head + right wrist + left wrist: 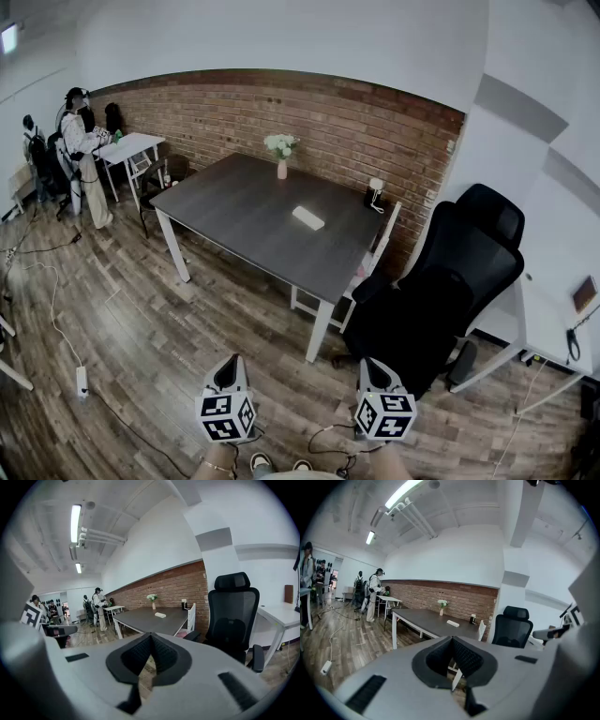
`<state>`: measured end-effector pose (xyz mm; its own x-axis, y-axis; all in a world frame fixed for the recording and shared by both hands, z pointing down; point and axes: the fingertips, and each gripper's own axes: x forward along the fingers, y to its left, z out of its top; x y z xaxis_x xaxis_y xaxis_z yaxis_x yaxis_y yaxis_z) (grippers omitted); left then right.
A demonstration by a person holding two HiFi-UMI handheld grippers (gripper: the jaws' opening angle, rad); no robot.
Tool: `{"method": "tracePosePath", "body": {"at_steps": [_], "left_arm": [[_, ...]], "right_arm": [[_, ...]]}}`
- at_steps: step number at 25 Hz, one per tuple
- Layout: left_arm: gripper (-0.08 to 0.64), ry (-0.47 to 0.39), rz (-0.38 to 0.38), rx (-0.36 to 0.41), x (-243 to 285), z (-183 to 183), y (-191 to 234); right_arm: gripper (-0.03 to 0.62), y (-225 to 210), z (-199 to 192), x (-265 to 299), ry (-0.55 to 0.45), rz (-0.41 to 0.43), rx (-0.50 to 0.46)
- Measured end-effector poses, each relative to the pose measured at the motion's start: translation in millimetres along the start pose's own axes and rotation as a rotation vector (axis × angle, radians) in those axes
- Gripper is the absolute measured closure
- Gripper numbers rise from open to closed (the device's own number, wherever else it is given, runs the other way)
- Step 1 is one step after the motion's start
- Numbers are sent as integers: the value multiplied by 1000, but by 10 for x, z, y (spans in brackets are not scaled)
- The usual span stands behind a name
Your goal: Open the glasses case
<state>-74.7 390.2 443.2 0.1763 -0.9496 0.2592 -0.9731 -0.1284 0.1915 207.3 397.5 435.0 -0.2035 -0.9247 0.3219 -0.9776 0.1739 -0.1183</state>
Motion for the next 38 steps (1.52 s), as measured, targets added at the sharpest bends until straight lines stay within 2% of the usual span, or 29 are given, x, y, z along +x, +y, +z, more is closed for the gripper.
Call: {"method": "tracePosePath", "body": {"at_steps": [5, 11, 15, 16, 17, 25, 38], "left_arm": [[565, 5, -1, -5, 15, 7, 52], [565, 7, -1, -5, 17, 4, 89], [565, 8, -4, -6, 15, -4, 99], [565, 9, -4, -6, 14, -7, 105], [565, 9, -5, -6, 14, -9, 113], [565, 8, -11, -2, 37, -2, 187], [565, 26, -17, 17, 230, 87, 902]], "right_arm": [[592, 48, -13, 26, 7, -3, 3], [589, 94, 81, 21, -58, 13, 46], [582, 112, 62, 40, -47, 17, 46], [537, 127, 50, 42, -44, 22, 44], [523, 142, 41, 45, -42, 25, 44], [465, 229, 37, 105, -47, 18, 19], [471, 663, -51, 559, -31, -27, 41]]}}
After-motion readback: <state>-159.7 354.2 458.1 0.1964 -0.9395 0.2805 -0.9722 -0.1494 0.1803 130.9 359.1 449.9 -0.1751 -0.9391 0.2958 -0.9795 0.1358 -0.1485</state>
